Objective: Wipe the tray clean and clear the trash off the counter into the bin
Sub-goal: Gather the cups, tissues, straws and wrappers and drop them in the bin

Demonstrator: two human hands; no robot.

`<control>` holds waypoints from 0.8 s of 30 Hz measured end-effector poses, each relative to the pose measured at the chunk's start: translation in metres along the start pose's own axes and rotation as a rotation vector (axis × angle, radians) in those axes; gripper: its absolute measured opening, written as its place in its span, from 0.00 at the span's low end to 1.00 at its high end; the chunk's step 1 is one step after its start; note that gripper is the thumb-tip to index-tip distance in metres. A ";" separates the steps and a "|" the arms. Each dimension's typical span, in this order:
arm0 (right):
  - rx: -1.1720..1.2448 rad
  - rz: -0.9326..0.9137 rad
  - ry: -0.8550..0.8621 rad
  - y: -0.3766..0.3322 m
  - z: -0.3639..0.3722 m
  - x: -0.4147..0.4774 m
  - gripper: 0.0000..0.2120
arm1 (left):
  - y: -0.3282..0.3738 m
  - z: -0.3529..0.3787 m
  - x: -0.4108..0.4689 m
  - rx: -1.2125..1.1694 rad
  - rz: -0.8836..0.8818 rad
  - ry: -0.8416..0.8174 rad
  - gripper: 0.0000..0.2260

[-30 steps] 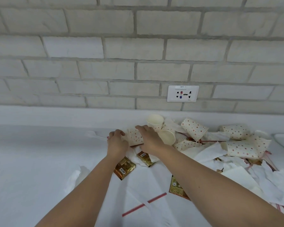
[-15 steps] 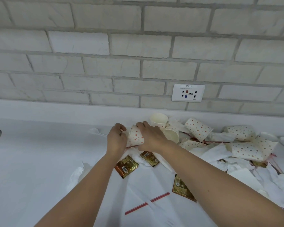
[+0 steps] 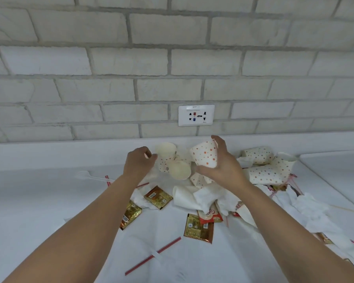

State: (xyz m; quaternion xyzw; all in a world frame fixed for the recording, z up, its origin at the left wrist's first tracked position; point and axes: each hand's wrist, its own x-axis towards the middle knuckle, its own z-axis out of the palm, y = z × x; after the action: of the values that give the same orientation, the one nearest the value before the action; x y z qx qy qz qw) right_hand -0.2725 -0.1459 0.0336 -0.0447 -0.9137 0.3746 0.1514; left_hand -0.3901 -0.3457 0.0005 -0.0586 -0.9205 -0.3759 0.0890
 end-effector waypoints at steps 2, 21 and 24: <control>0.119 0.046 0.059 0.005 -0.010 -0.009 0.45 | 0.004 0.012 0.002 0.104 0.069 -0.046 0.07; 0.101 0.149 0.116 0.012 -0.061 -0.092 0.43 | 0.048 -0.020 -0.053 0.189 0.283 0.177 0.14; 0.083 0.185 0.153 0.010 -0.075 -0.124 0.43 | 0.073 -0.020 -0.082 0.112 0.344 0.157 0.14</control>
State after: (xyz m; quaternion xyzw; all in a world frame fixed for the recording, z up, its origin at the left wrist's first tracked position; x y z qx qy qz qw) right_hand -0.1318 -0.1123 0.0474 -0.1509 -0.8751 0.4198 0.1875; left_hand -0.2944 -0.3111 0.0471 -0.1804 -0.9067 -0.3067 0.2263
